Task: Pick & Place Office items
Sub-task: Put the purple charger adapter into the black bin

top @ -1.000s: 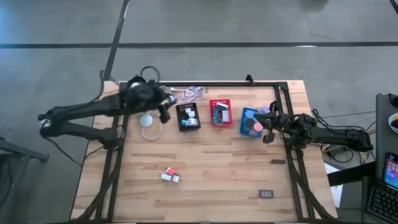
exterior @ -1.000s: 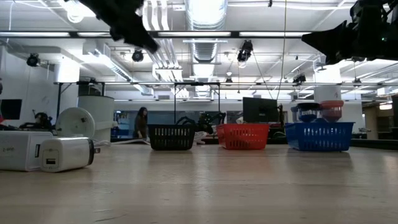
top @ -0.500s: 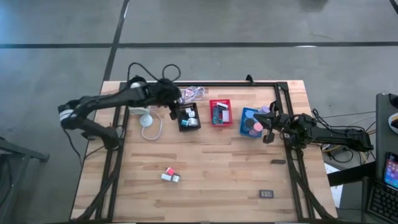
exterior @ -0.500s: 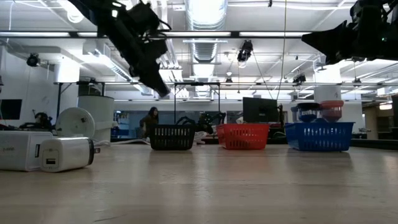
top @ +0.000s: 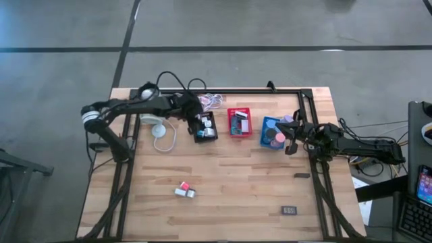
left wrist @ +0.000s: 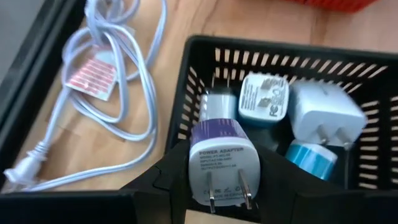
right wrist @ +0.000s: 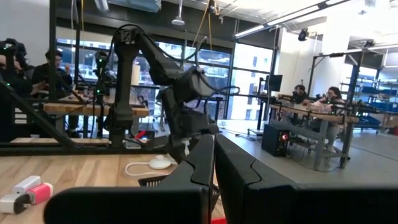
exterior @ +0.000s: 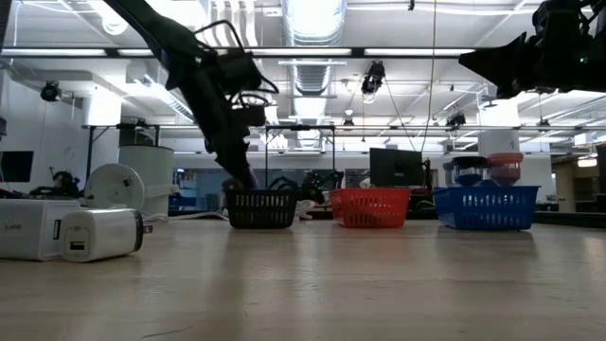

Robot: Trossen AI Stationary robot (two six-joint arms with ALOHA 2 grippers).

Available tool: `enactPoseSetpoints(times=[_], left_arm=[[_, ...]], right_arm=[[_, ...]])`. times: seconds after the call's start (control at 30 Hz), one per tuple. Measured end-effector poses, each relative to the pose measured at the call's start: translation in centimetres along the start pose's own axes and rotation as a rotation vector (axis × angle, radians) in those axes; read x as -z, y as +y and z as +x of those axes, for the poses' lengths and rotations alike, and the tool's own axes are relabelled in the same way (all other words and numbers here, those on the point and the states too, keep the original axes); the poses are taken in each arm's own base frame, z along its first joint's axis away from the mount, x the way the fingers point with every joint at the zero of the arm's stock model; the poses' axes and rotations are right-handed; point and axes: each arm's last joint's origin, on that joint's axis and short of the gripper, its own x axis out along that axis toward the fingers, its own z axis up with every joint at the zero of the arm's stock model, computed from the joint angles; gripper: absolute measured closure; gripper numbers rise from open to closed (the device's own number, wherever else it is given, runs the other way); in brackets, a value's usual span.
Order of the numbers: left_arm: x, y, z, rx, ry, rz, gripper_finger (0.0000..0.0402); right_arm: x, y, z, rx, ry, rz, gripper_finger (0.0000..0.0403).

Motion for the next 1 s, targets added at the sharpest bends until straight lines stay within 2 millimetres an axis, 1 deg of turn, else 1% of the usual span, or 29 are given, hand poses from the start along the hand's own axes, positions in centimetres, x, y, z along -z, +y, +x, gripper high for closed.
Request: enactPoseSetpoints(times=[0.13, 0.5, 0.77, 1.0], left_arm=[[0.3, -0.1, 1.2, 0.007, 0.038, 0.012, 0.0263], [1.0, -0.3, 3.2, 0.039, 0.093, 0.066, 0.0263], [1.2, -0.4, 3.7, 0.042, 0.108, 0.086, 0.0261], [1.0, -0.3, 3.6, 0.039, 0.101, 0.086, 0.0227]], right_arm=[[0.0, 0.0, 0.0, 0.001, 0.000, -0.002, 0.0394], [0.2, 0.0, 0.0, -0.001, 0.019, 0.025, 0.0394], [0.2, 0.0, 0.0, -0.002, 0.023, 0.025, 0.0394], [0.2, 0.0, 0.0, -0.002, 0.023, 0.021, 0.0394]])
